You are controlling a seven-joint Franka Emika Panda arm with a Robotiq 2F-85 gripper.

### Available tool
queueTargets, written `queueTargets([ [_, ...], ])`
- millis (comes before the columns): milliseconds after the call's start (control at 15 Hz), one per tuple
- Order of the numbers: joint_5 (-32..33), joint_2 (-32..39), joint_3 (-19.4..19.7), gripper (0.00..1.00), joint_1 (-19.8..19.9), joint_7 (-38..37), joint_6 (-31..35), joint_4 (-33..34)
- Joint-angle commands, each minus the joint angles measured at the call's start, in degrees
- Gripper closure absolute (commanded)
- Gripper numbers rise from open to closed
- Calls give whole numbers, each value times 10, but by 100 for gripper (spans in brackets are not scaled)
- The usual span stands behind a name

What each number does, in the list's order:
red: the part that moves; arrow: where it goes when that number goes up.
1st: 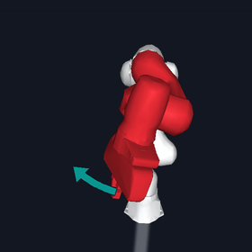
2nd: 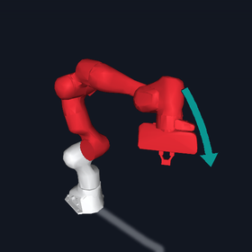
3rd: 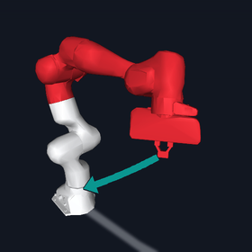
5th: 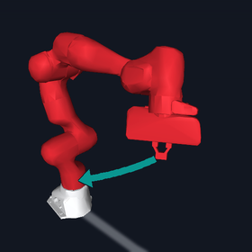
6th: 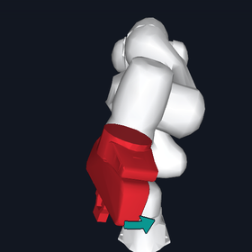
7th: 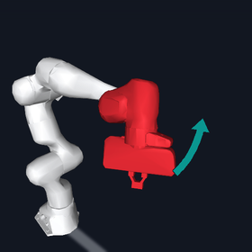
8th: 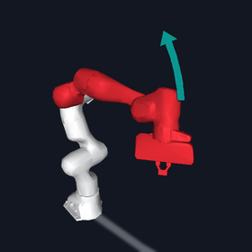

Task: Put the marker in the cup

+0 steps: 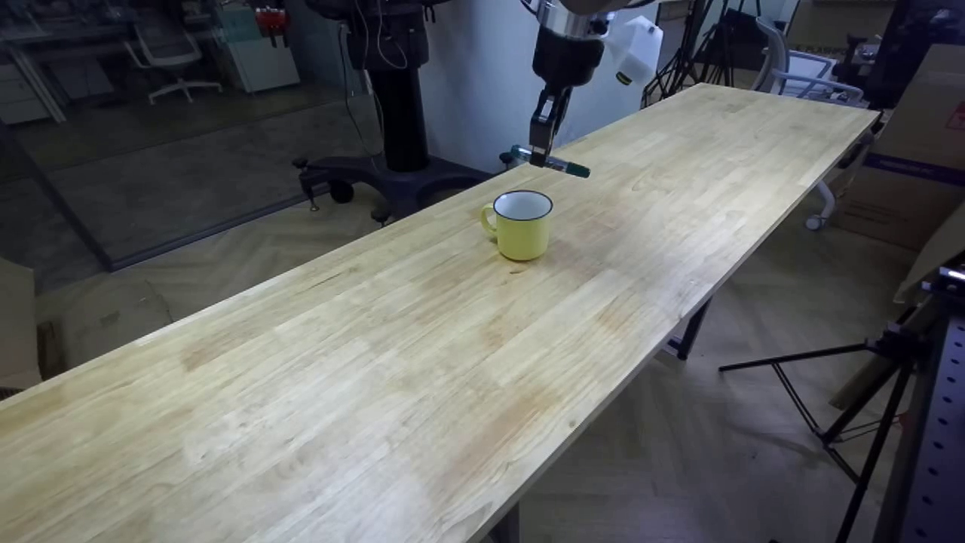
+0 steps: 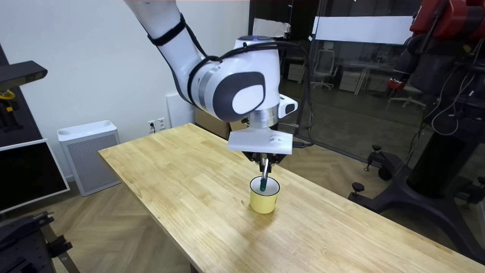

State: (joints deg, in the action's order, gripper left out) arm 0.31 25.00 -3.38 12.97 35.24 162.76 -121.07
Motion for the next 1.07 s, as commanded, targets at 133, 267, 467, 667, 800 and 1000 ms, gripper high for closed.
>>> queueTargets([
  [133, 33, 78, 38, 95, -25, -102, 49, 93],
  [267, 26, 92, 27, 95, -24, -127, 47, 111],
  [467, 23, 92, 26, 95, -39, -167, 59, 108],
  [667, 28, 90, 33, 95, -58, -198, 94, 97],
  [800, 31, 93, 35, 95, -65, -208, 121, 94],
  [1000, 29, 102, 31, 95, -65, -218, 160, 90],
])
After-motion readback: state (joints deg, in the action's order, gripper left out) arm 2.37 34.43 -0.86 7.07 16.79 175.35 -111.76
